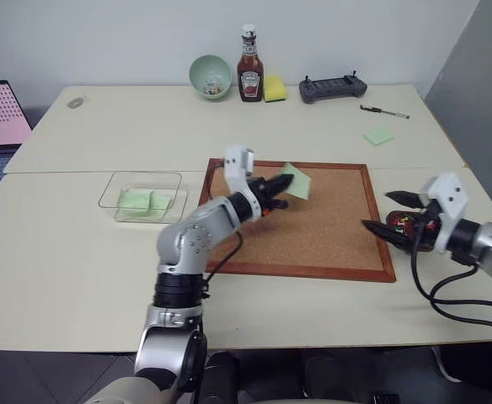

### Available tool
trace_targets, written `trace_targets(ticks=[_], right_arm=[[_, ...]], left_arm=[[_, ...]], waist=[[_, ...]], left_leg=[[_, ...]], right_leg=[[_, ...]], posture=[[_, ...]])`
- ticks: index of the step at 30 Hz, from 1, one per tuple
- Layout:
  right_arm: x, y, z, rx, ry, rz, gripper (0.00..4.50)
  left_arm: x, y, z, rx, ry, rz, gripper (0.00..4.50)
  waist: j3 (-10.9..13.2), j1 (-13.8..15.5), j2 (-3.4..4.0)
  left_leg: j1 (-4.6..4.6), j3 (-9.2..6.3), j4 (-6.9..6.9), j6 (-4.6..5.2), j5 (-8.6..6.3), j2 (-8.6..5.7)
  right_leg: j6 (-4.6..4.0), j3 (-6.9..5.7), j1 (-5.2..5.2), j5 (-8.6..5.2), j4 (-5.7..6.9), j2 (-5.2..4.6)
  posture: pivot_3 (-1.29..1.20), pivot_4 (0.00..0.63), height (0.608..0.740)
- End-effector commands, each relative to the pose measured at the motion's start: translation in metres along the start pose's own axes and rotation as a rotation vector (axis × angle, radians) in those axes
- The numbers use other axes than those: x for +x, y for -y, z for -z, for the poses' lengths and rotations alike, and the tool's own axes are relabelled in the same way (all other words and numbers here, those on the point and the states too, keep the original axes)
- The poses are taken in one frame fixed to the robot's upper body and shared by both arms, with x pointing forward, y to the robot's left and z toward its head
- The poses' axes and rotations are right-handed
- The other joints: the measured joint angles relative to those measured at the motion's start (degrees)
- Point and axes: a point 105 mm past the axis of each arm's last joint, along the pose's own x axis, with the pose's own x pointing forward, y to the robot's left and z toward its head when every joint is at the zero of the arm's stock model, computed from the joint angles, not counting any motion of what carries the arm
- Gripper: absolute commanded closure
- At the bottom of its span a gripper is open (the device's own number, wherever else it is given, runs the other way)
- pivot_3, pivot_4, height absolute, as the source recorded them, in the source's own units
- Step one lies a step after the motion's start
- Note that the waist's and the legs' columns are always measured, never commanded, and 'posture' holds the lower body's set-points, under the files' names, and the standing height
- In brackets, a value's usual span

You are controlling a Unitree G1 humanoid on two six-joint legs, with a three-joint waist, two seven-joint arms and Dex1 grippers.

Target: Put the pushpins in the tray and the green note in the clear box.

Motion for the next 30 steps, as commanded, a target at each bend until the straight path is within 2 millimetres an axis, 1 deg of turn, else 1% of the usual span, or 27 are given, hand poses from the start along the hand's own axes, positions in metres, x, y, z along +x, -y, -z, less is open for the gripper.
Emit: trace_targets(ticks=[1,2,3,6,8,10,13,18,21,24,26,27,30], right_arm=[[0.021,-0.02,-0.027,-0.064,0.124,-0.143,0.03],[0.031,-0.028,-0.034,-0.074,0.153,-0.199,0.03],[0.038,-0.033,-0.038,-0.082,0.171,-0.237,0.03],[0.051,-0.043,-0.045,-0.104,0.197,-0.309,0.03],[0.066,-0.054,-0.049,-0.113,0.222,-0.378,0.03],[0.074,-0.061,-0.051,-0.117,0.233,-0.416,0.03],[0.083,-0.068,-0.052,-0.12,0.245,-0.458,0.03],[0.092,-0.082,-0.057,-0.118,0.271,-0.524,0.03],[0.095,-0.087,-0.061,-0.125,0.281,-0.544,0.03],[0.096,-0.089,-0.063,-0.128,0.286,-0.548,0.03],[0.096,-0.089,-0.063,-0.128,0.286,-0.545,0.0],[0.096,-0.089,-0.063,-0.128,0.285,-0.543,0.0],[0.095,-0.088,-0.063,-0.125,0.282,-0.535,0.0]], left_arm=[[-0.03,-0.016,-0.026,0.129,0.055,-0.156,4.5],[-0.045,-0.029,-0.034,0.181,0.059,-0.243,4.5],[-0.056,-0.036,-0.039,0.218,0.061,-0.3,4.5],[-0.08,-0.053,-0.052,0.316,0.063,-0.434,4.5],[-0.115,-0.082,-0.063,0.39,0.059,-0.627,4.5],[-0.135,-0.098,-0.067,0.422,0.051,-0.739,4.5],[-0.153,-0.114,-0.07,0.466,0.035,-0.843,4.5],[-0.163,-0.135,-0.069,0.517,0.01,-0.942,4.5],[-0.158,-0.143,-0.065,0.509,0.006,-0.943,4.5],[-0.153,-0.145,-0.062,0.498,0.008,-0.925,4.5],[-0.152,-0.145,-0.06,0.479,0.012,-0.919,4.11],[-0.151,-0.144,-0.06,0.475,0.015,-0.915,3.99],[-0.149,-0.142,-0.06,0.472,0.022,-0.907,3.47]], waist=[[0.03,0.41,-0.06],[0.03,0.49,-0.06],[0.06,0.36,-0.1],[0.1,0.57,-0.17],[0.1,0.72,-0.17],[0.1,0.66,-0.18],[0.1,0.7,-0.18],[0.1,0.88,-0.18],[0.1,0.74,-0.18],[0.1,0.72,-0.18],[0.1,0.72,-0.18],[0.1,0.74,-0.18],[0.1,0.69,-0.18]], left_leg=[[0.0,0.0,0.02,0.0,0.0,-0.05],[-0.02,0.01,0.04,0.0,0.0,-0.04],[-0.03,-0.01,0.05,0.0,0.0,-0.05],[-0.03,-0.08,0.02,0.0,0.0,-0.01],[-0.05,-0.11,0.01,0.0,0.0,-0.03],[-0.07,-0.1,0.01,-0.01,0.0,-0.06],[-0.06,-0.1,-0.01,0.0,-0.01,-0.03],[-0.14,-0.13,0.03,0.0,-0.01,-0.07],[-0.12,-0.12,0.0,0.0,-0.01,-0.04],[-0.2,-0.11,0.01,0.0,-0.01,-0.03],[-0.23,-0.11,0.01,0.0,-0.01,-0.03],[-0.24,-0.11,0.01,0.0,-0.01,-0.03],[-0.23,-0.11,0.01,0.0,-0.01,-0.03]], right_leg=[[0.0,0.0,0.02,0.0,-0.01,-0.04],[0.0,0.01,0.01,0.0,-0.03,-0.04],[0.0,0.0,0.01,0.0,-0.03,-0.05],[-0.01,-0.07,-0.06,0.0,0.06,-0.03],[-0.01,-0.09,-0.06,0.0,0.04,-0.03],[-0.02,-0.08,-0.06,0.01,0.01,-0.06],[-0.02,-0.09,-0.11,0.01,0.05,-0.05],[-0.03,-0.12,-0.14,0.01,0.04,-0.09],[-0.03,-0.12,-0.23,0.01,0.12,-0.06],[-0.04,-0.12,-0.33,0.02,0.16,-0.07],[-0.04,-0.11,-0.36,0.02,0.17,-0.07],[-0.05,-0.11,-0.37,0.02,0.17,-0.07],[-0.05,-0.11,-0.37,0.02,0.18,-0.07]], posture=[[0.0,0.15,0.74],[0.0,0.15,0.74],[0.0,0.15,0.74],[0.0,0.15,0.74],[0.0,0.15,0.74],[0.0,0.15,0.74],[0.0,0.15,0.74],[0.0,0.15,0.74],[0.0,0.15,0.74],[0.0,0.15,0.74],[0.0,0.15,0.74],[0.0,0.15,0.74],[0.0,0.15,0.74]])
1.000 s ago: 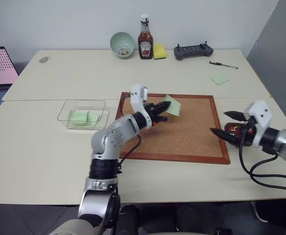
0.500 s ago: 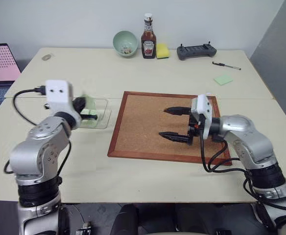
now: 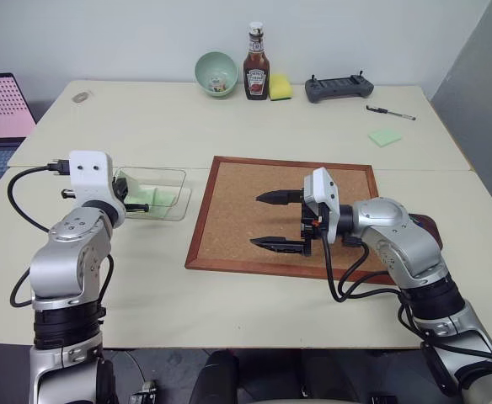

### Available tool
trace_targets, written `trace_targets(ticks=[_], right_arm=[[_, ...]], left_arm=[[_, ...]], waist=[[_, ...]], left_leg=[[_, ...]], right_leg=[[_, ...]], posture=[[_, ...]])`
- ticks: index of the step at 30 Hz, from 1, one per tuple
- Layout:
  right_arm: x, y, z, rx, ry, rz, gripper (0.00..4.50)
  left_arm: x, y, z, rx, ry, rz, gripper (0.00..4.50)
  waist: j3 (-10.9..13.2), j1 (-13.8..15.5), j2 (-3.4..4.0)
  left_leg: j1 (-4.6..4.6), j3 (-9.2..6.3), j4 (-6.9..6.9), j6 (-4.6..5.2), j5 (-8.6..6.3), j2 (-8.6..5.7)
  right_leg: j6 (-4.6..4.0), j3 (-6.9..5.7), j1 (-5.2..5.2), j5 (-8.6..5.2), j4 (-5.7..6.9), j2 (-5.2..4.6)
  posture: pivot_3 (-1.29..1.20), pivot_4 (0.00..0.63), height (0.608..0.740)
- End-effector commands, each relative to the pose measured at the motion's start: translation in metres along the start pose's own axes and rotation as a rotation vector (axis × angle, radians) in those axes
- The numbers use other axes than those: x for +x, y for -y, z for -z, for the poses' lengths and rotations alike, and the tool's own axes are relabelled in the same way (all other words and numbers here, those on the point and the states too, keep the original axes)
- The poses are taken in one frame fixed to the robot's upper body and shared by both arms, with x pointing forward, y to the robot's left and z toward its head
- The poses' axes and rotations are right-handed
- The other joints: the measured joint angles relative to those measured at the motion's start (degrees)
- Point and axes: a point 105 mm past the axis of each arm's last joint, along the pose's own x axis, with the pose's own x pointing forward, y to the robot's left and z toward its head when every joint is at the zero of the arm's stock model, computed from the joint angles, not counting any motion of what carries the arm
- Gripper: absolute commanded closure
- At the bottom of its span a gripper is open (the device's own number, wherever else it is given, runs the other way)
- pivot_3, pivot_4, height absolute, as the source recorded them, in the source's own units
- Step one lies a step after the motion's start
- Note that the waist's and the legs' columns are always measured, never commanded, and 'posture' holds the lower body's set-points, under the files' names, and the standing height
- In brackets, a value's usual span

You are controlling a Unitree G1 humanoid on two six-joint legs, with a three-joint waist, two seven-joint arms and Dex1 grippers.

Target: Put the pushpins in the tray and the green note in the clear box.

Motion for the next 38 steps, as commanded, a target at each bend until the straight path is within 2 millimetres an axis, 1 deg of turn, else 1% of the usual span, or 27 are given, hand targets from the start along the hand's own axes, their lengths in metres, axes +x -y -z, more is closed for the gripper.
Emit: trace_targets(ticks=[1,4,5,6,9,10,13,16,18,20,21,22,24,25,26,30,34,36,38], right_arm=[[-0.001,0.002,-0.013,-0.051,0.017,0.008,0.0],[-0.001,0.002,-0.013,-0.048,0.016,0.014,0.0],[-0.001,0.003,-0.013,-0.048,0.016,0.017,0.0],[-0.002,0.003,-0.013,-0.048,0.017,0.02,0.0],[-0.004,0.007,-0.015,-0.048,0.02,0.038,0.0],[-0.005,0.008,-0.015,-0.048,0.02,0.047,0.0],[-0.011,0.009,-0.014,-0.038,0.018,0.07,0.0],[-0.018,0.009,-0.012,-0.02,0.015,0.098,0.0],[-0.022,0.01,-0.011,-0.008,0.017,0.122,0.0],[-0.029,0.013,-0.01,0.005,0.021,0.166,0.0],[-0.034,0.015,-0.009,0.013,0.023,0.207,0.0],[-0.039,0.017,-0.008,0.018,0.024,0.235,0.0],[-0.054,0.02,0.001,0.038,0.016,0.343,0.0],[-0.061,0.021,0.005,0.041,0.008,0.388,0.0],[-0.066,0.019,0.01,0.048,0.001,0.421,0.0],[-0.083,0.015,0.028,0.063,-0.049,0.534,0.0],[-0.096,0.017,0.042,0.061,-0.098,0.627,0.0],[-0.102,0.021,0.043,0.044,-0.107,0.677,0.0],[-0.102,0.023,0.042,0.03,-0.106,0.688,0.0]], left_arm=[[-0.003,0.0,-0.017,0.002,0.07,-0.007,3.22],[-0.004,0.001,-0.018,-0.004,0.074,-0.004,2.64],[-0.004,0.001,-0.019,-0.005,0.076,-0.005,2.39],[-0.004,0.001,-0.02,-0.007,0.082,-0.009,2.25],[-0.007,0.0,-0.034,0.006,0.155,-0.032,1.58],[-0.008,0.0,-0.037,0.01,0.167,-0.032,1.44],[-0.01,-0.001,-0.041,0.027,0.194,-0.041,0.8],[-0.014,0.004,-0.045,0.046,0.221,-0.016,0.8],[-0.016,0.015,-0.047,0.05,0.239,0.034,0.8],[-0.017,0.031,-0.048,0.058,0.249,0.106,0.8],[-0.019,0.047,-0.045,0.073,0.247,0.181,0.8],[-0.02,0.057,-0.043,0.082,0.244,0.233,0.8],[-0.027,0.091,-0.038,0.118,0.259,0.378,0.8],[-0.031,0.104,-0.036,0.119,0.265,0.43,0.8],[-0.033,0.115,-0.033,0.112,0.266,0.479,0.8],[-0.035,0.144,-0.02,0.105,0.242,0.637,0.8],[-0.038,0.16,-0.01,0.132,0.242,0.763,0.8],[-0.037,0.166,-0.006,0.145,0.245,0.802,0.8],[-0.036,0.167,-0.006,0.124,0.25,0.819,0.8]], waist=[[0.0,-0.05,0.0],[0.0,-0.05,0.0],[0.0,-0.05,0.0],[0.0,-0.06,0.0],[0.0,-0.05,0.0],[0.0,-0.05,0.0],[0.0,-0.05,0.0],[0.0,-0.03,0.0],[0.0,-0.03,0.0],[0.0,-0.03,0.0],[0.0,-0.03,0.0],[0.0,-0.02,0.0],[-0.01,0.12,-0.01],[-0.01,0.27,-0.02],[-0.01,0.36,-0.02],[-0.01,0.0,-0.01],[-0.02,-0.65,0.01],[-0.02,-0.7,0.01],[-0.02,-0.63,0.01]], left_leg=[[0.0,0.0,0.0,0.0,0.0,0.0],[0.01,0.0,0.0,0.0,0.0,0.01],[0.01,0.0,0.0,0.0,0.0,0.01],[0.01,0.0,0.0,0.0,0.0,0.01],[0.0,0.01,0.0,0.0,0.0,0.01],[0.0,0.01,0.0,0.0,0.0,0.01],[0.0,0.01,0.0,0.0,0.0,0.01],[0.0,0.01,0.0,0.0,0.0,0.01],[0.0,0.01,0.0,0.0,0.0,0.01],[-0.01,0.02,0.0,0.0,0.0,0.01],[-0.02,0.02,0.0,0.0,0.0,0.0],[-0.02,0.02,0.0,0.0,0.0,0.0],[-0.03,0.04,0.01,0.0,0.0,-0.01],[-0.03,0.04,0.01,0.0,0.0,-0.02],[-0.04,0.02,0.01,0.01,0.0,-0.04],[-0.08,0.07,-0.01,0.01,0.0,-0.03],[0.05,0.15,-0.01,0.02,0.0,0.06],[0.05,0.15,0.0,0.02,0.01,0.06],[0.05,0.14,0.02,0.02,0.01,0.04]], right_leg=[[0.0,0.0,0.0,0.0,0.0,0.0],[0.0,0.0,-0.02,0.0,0.02,0.0],[0.0,0.0,-0.02,0.0,0.02,0.0],[0.0,0.0,-0.02,0.0,0.02,0.0],[0.0,0.0,-0.03,0.0,0.03,0.0],[-0.01,0.0,-0.03,0.0,0.03,0.0],[-0.01,0.0,-0.03,0.0,0.03,0.0],[-0.01,0.0,-0.03,0.0,0.03,0.0],[-0.01,0.01,-0.03,0.0,0.03,0.0],[-0.01,0.0,-0.03,0.0,0.02,0.0],[-0.01,0.01,-0.02,0.0,0.02,0.0],[-0.01,0.01,-0.02,0.01,0.02,-0.01],[-0.01,0.03,-0.02,0.01,0.01,-0.01],[-0.01,0.03,0.0,0.0,0.01,-0.02],[-0.01,0.03,0.02,0.01,0.0,-0.03],[-0.01,0.07,-0.02,0.0,-0.01,-0.02],[-0.01,0.13,-0.02,0.0,0.08,0.06],[-0.01,0.13,-0.02,0.0,0.08,0.07],[0.0,0.12,0.02,0.0,0.07,0.06]], posture=[[0.0,0.15,0.74],[0.0,0.15,0.74],[0.0,0.15,0.74],[0.0,0.15,0.74],[0.0,0.15,0.74],[0.0,0.15,0.74],[0.0,0.15,0.74],[0.0,0.15,0.74],[0.0,0.15,0.74],[0.0,0.15,0.74],[0.0,0.15,0.74],[0.0,0.15,0.74],[0.0,0.15,0.74],[0.0,0.15,0.74],[0.0,0.15,0.74],[0.0,0.15,0.74],[0.0,0.15,0.74],[0.0,0.15,0.74],[0.0,0.15,0.74]])
